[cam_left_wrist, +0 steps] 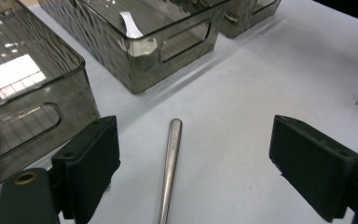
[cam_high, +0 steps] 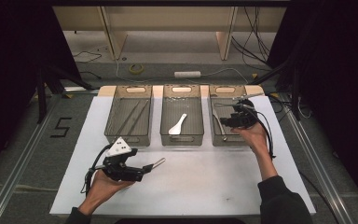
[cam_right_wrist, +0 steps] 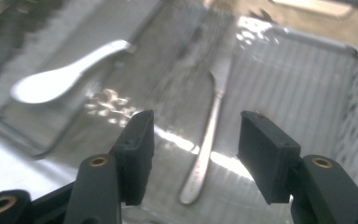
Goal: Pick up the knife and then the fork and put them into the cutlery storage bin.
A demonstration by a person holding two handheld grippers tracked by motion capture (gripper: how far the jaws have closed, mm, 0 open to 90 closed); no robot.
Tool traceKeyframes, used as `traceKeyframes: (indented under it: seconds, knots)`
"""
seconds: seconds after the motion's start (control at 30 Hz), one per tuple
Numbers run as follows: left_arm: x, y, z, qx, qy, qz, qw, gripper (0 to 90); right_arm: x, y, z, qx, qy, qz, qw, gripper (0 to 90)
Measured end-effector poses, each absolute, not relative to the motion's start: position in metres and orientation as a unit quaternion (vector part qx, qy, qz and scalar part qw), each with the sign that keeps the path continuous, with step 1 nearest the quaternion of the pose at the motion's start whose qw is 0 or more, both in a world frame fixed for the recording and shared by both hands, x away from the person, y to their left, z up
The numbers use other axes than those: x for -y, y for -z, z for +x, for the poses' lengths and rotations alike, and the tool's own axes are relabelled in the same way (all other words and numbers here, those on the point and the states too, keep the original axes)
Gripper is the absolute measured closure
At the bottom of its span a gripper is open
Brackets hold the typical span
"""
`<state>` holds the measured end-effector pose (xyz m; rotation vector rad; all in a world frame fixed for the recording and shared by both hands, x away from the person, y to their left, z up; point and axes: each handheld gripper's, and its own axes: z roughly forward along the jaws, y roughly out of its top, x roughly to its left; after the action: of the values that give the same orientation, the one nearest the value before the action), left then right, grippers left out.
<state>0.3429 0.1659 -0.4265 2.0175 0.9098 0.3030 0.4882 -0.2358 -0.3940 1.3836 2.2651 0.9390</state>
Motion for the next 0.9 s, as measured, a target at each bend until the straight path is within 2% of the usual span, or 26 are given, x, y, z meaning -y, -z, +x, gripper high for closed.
traceKeyframes:
  seconds: [0.13, 0.27, 0.7, 0.9]
  knots:
    - [-0.165, 0.43, 0.346, -0.373, -0.111, 0.819, 0.422, 15.7, 0.229, 0.382, 0.468, -0.807, -0.354, 0.442, 0.171, 37.3]
    - [-0.165, 0.431, 0.349, -0.38, -0.105, 0.828, 0.398, 15.9, 0.223, 0.374, 0.444, -0.809, -0.388, 0.408, 0.168, 34.0]
    - [-0.158, 0.435, 0.361, -0.395, -0.092, 0.861, 0.306, 19.1, 0.22, 0.397, 0.383, -0.809, -0.445, 0.354, 0.149, 31.7]
    - [-0.153, 0.44, 0.366, -0.395, -0.075, 0.877, 0.263, 25.0, 0.22, 0.404, 0.367, -0.806, -0.458, 0.345, 0.148, 29.7]
